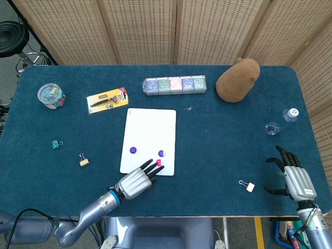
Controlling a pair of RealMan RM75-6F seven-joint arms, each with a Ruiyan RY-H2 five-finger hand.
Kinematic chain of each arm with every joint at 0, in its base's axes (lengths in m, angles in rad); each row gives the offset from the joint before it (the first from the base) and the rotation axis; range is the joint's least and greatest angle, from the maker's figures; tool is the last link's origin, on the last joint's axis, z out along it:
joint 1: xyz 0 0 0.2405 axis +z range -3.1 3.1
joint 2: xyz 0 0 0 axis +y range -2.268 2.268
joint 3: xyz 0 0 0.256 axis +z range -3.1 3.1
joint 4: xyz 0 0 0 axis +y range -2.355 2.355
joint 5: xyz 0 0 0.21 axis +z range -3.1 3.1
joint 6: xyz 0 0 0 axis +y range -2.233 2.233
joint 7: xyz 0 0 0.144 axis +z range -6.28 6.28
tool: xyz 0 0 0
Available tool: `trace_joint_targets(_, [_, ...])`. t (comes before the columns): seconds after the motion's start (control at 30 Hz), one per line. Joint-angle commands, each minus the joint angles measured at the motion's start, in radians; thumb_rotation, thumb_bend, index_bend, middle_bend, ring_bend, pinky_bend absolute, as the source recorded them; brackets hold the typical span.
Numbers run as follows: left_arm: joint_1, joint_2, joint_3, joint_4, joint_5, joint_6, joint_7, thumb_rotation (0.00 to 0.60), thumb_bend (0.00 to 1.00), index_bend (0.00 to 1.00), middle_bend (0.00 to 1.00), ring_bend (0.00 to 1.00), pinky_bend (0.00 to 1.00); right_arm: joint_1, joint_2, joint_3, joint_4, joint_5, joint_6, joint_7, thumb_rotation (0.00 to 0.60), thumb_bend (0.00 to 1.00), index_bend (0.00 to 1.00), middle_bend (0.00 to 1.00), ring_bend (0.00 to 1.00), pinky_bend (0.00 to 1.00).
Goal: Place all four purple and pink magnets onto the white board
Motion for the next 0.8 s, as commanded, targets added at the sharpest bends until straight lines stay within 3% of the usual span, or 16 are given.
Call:
trace_joint_targets(0.03, [0.001, -0.001, 0.000, 0.003, 0.001, -0.003, -0.001, 0.600, 0.36, 0.97, 0.00, 0.00, 0.09, 0.000, -0.001, 0.000, 0.000, 0.001, 0.000, 0.000, 0.600, 0.00, 0.29, 0.00, 0.00, 0.00])
trace_joint_targets(0.5, [0.006, 0.017, -0.026, -0.013, -0.003, 0.009, -0.018, 0.600, 0.37, 0.97, 0.00, 0.00, 0.10, 0.000, -0.001, -0.001, 0.000, -0.001, -0.001, 0.000, 0.600, 0.00, 0.29, 0.00, 0.00, 0.00])
trace_joint_targets(0.8, [-0.001, 0.061, -0.093, -0.012, -0.074, 0.005, -0.062, 0.600, 0.37, 0.97, 0.00, 0.00, 0.10, 0.001, 0.000, -0.002, -0.002, -0.001, -0.003, 0.000, 0.600, 0.00, 0.29, 0.00, 0.00, 0.00])
